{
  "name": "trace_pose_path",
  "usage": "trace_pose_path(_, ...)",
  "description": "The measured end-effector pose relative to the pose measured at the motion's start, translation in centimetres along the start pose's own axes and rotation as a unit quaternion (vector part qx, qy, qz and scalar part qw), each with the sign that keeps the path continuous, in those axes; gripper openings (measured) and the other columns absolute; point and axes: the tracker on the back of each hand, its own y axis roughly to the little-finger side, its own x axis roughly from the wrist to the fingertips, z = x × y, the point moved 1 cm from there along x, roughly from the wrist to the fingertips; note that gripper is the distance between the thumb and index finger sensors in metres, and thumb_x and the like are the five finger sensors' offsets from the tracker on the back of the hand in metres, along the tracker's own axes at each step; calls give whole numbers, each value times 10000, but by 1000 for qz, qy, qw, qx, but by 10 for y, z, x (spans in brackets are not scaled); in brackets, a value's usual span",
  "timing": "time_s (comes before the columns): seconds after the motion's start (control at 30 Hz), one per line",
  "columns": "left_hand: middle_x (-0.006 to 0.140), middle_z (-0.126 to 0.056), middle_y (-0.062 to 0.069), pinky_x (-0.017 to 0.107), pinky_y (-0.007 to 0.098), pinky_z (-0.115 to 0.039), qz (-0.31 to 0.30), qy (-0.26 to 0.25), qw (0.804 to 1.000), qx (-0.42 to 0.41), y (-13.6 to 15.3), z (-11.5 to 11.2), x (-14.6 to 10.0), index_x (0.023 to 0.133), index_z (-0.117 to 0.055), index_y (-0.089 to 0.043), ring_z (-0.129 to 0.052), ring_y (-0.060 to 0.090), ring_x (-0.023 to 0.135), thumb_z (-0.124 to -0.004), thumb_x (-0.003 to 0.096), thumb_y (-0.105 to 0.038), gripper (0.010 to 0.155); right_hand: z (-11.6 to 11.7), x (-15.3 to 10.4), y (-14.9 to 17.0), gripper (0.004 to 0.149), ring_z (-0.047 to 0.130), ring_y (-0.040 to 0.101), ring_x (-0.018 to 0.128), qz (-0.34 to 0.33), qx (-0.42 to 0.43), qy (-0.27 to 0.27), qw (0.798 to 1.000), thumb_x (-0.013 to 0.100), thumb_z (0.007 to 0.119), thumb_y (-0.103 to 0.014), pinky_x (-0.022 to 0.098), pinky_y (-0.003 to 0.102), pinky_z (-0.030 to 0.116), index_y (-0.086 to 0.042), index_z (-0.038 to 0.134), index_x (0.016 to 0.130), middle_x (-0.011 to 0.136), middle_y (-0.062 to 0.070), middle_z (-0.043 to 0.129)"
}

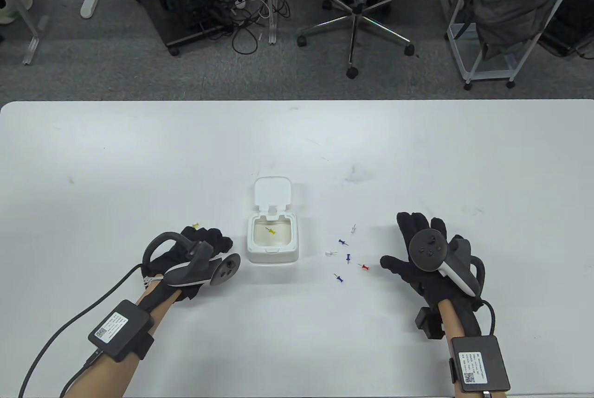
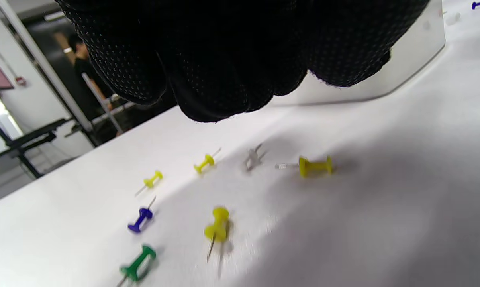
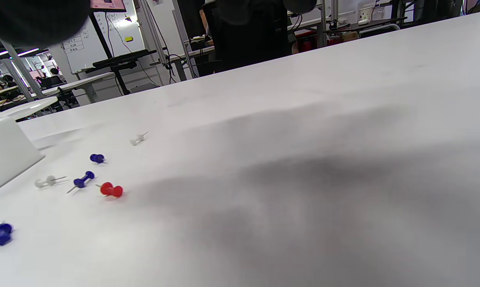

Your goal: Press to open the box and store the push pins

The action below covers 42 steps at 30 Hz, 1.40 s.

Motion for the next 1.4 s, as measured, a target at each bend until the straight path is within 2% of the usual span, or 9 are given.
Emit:
trace_pose_path(0.2,984,-864,-99,716,441,-837,1,11,1000,-3,0,-13,-4,977,-743,-350,-1000,93,718,-796,473,-474,522,0,0,-2,914,217,512,1144,0,-13,3,1000,394,647,-671,714,801,213,-331,175,1099,1279,99,244)
trace_pose_path(0.5,932,-887,-118,706,425,-850,-7,4,998,57,-10,-22,-5,934,-762,-367,-1001,67,657,-824,457,-462,490,0,0,-2,915,213,511,1143,-2,-6,0,1000,394,646,-670,713,801,211,-328,177,1101,1279,98,237)
trace_pose_path(0.7,862,-921,-139,689,419,-861,-19,-1,997,74,-14,-23,-5,857,-804,-389,-1004,69,586,-808,466,-448,395,1,0,1,913,208,511,1143,4,1,-4,1000,394,647,-670,712,802,209,-329,180,1101,1279,95,231)
trace_pose_path(0.97,820,-932,-117,682,438,-858,-34,-7,993,111,-23,-23,-5,844,-817,-342,-992,87,538,-755,464,-456,401,1,0,-1,914,207,510,1144,0,-2,-1,1000,395,648,-669,713,801,209,-330,176,1100,1278,93,228)
trace_pose_path(1.1,819,-932,-118,682,441,-856,-24,-16,995,100,-20,-17,-6,844,-817,-345,-991,86,538,-756,463,-459,402,0,0,-1,913,203,511,1142,0,-2,-1,1000,395,647,-669,710,801,206,-326,182,1102,1278,97,230)
trace_pose_path(1.4,831,-930,-111,688,451,-846,30,-48,998,4,3,21,7,855,-817,-343,-992,96,552,-755,475,-457,402,1,0,-1,912,203,513,1139,-3,7,-5,1000,397,644,-670,709,801,210,-324,181,1102,1276,100,226)
